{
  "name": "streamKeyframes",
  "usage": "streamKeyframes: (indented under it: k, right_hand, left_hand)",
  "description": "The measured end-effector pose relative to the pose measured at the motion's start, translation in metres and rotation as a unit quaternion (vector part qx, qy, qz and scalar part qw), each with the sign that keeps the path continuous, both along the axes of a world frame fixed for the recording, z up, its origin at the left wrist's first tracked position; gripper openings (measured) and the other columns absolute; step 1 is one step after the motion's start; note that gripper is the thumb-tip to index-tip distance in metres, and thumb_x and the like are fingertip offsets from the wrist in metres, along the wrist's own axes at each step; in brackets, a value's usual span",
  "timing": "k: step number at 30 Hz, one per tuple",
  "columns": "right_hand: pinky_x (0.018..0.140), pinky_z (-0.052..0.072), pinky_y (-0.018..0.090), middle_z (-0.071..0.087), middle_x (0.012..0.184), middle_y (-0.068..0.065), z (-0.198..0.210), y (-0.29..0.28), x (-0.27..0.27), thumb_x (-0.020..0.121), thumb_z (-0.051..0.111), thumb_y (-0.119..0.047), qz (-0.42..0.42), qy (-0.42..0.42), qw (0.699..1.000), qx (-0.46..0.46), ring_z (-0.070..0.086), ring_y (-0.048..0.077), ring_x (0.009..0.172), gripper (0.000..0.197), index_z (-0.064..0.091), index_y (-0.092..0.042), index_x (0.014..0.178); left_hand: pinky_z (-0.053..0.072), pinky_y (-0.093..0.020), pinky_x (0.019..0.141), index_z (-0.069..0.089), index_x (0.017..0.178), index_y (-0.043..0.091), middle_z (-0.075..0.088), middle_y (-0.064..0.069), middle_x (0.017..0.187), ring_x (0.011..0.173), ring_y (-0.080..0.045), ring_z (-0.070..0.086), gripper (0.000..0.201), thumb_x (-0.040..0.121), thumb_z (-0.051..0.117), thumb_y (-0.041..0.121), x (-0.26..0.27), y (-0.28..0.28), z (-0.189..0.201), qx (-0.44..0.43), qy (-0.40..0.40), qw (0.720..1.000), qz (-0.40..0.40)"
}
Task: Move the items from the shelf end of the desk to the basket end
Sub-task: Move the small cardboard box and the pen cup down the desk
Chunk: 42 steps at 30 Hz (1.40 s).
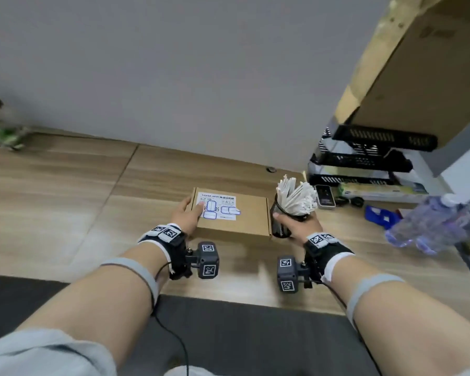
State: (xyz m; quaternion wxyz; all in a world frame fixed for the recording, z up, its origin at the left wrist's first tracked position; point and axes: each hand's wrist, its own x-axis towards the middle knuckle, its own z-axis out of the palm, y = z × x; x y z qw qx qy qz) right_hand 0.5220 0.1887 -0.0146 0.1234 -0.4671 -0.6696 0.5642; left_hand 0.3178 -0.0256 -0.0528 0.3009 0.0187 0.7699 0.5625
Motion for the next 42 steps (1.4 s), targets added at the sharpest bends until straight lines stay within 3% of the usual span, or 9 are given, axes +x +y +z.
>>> streamKeyframes:
  k: [4, 9, 15, 23, 26, 29, 32, 37, 42]
  right_hand:
    - [0.098, 0.052, 0.041, 0.067, 0.125, 0.002, 0.010, -0.085, -0.103, 0.064, 0.089, -0.034, 0.072, 0.025, 0.996, -0.035, 0.063, 0.015, 0.102, 0.073, 0.058, -0.019, 0.129]
    - [0.092, 0.056, 0.044, 0.069, 0.117, -0.005, 0.015, -0.192, -0.204, 0.038, 0.090, -0.055, 0.157, 0.031, 0.986, -0.049, 0.066, 0.017, 0.102, 0.098, 0.055, -0.029, 0.126]
    - [0.100, 0.051, 0.045, 0.061, 0.116, -0.001, 0.038, -0.304, -0.295, 0.066, 0.088, -0.032, 0.267, 0.042, 0.962, -0.028, 0.061, 0.020, 0.106, 0.079, 0.049, -0.020, 0.134]
    - [0.100, 0.050, 0.047, 0.062, 0.124, 0.002, 0.019, -0.431, -0.429, 0.061, 0.089, -0.040, 0.341, 0.021, 0.940, -0.013, 0.061, 0.024, 0.108, 0.088, 0.046, -0.021, 0.136]
    - [0.094, 0.054, 0.049, 0.065, 0.119, 0.001, 0.001, -0.481, -0.492, 0.044, 0.087, -0.053, 0.348, 0.020, 0.937, -0.023, 0.065, 0.024, 0.101, 0.101, 0.049, -0.025, 0.133]
    - [0.095, 0.054, 0.046, 0.066, 0.119, 0.002, -0.013, -0.531, -0.551, 0.055, 0.090, -0.042, 0.333, 0.021, 0.941, -0.056, 0.064, 0.021, 0.099, 0.090, 0.051, -0.021, 0.133]
    - [0.096, 0.053, 0.045, 0.067, 0.121, 0.001, -0.015, -0.576, -0.596, 0.055, 0.090, -0.041, 0.343, 0.029, 0.937, -0.057, 0.065, 0.021, 0.104, 0.088, 0.052, -0.023, 0.133]
    - [0.097, 0.053, 0.043, 0.065, 0.121, 0.001, -0.003, -0.619, -0.658, 0.056, 0.090, -0.042, 0.353, 0.017, 0.934, -0.047, 0.063, 0.021, 0.105, 0.091, 0.050, -0.020, 0.135]
    - [0.099, 0.051, 0.043, 0.064, 0.128, 0.002, -0.011, -0.625, -0.702, 0.059, 0.090, -0.041, 0.327, -0.011, 0.945, -0.027, 0.063, 0.020, 0.109, 0.095, 0.046, -0.020, 0.140]
  left_hand:
    - [0.055, -0.054, 0.091, 0.053, 0.134, 0.037, 0.072, -0.004, 0.117, 0.100, -0.031, 0.071, 0.046, 0.088, 0.057, 0.041, -0.067, -0.117, 0.028, 0.029, 0.024, 0.997, 0.071]
    - [0.056, -0.054, 0.089, 0.058, 0.126, 0.038, 0.070, 0.000, 0.123, 0.099, -0.028, 0.071, 0.055, 0.074, 0.052, 0.057, -0.126, -0.266, 0.028, 0.020, 0.049, 0.982, 0.183]
    - [0.059, -0.047, 0.087, 0.050, 0.138, 0.037, 0.064, 0.004, 0.129, 0.097, -0.023, 0.072, 0.053, 0.086, 0.054, 0.046, -0.149, -0.396, 0.043, 0.051, 0.057, 0.944, 0.320]
    - [0.051, -0.047, 0.099, 0.058, 0.112, 0.052, 0.063, 0.011, 0.133, 0.116, -0.019, 0.065, 0.058, 0.057, 0.064, 0.068, -0.254, -0.574, -0.013, 0.013, 0.052, 0.921, 0.386]
    - [0.053, -0.048, 0.097, 0.057, 0.128, 0.041, 0.063, 0.006, 0.131, 0.112, -0.023, 0.066, 0.066, 0.065, 0.067, 0.058, -0.279, -0.609, 0.034, 0.001, 0.072, 0.917, 0.391]
    - [0.055, -0.045, 0.094, 0.052, 0.137, 0.038, 0.061, 0.005, 0.126, 0.104, -0.024, 0.069, 0.057, 0.083, 0.069, 0.035, -0.316, -0.648, 0.056, -0.007, 0.053, 0.917, 0.395]
    - [0.056, -0.050, 0.091, 0.054, 0.133, 0.041, 0.067, 0.000, 0.125, 0.101, -0.027, 0.071, 0.065, 0.071, 0.074, 0.035, -0.359, -0.691, 0.057, 0.018, 0.015, 0.909, 0.416]
    - [0.060, -0.045, 0.077, 0.064, 0.114, 0.023, 0.069, -0.003, 0.110, 0.092, -0.023, 0.069, 0.031, 0.085, 0.073, 0.027, -0.422, -0.721, 0.074, 0.047, -0.004, 0.893, 0.447]
    - [0.059, -0.043, 0.078, 0.065, 0.104, 0.024, 0.068, -0.005, 0.115, 0.104, -0.025, 0.064, 0.026, 0.081, 0.077, 0.031, -0.496, -0.728, 0.060, 0.065, -0.043, 0.897, 0.435]
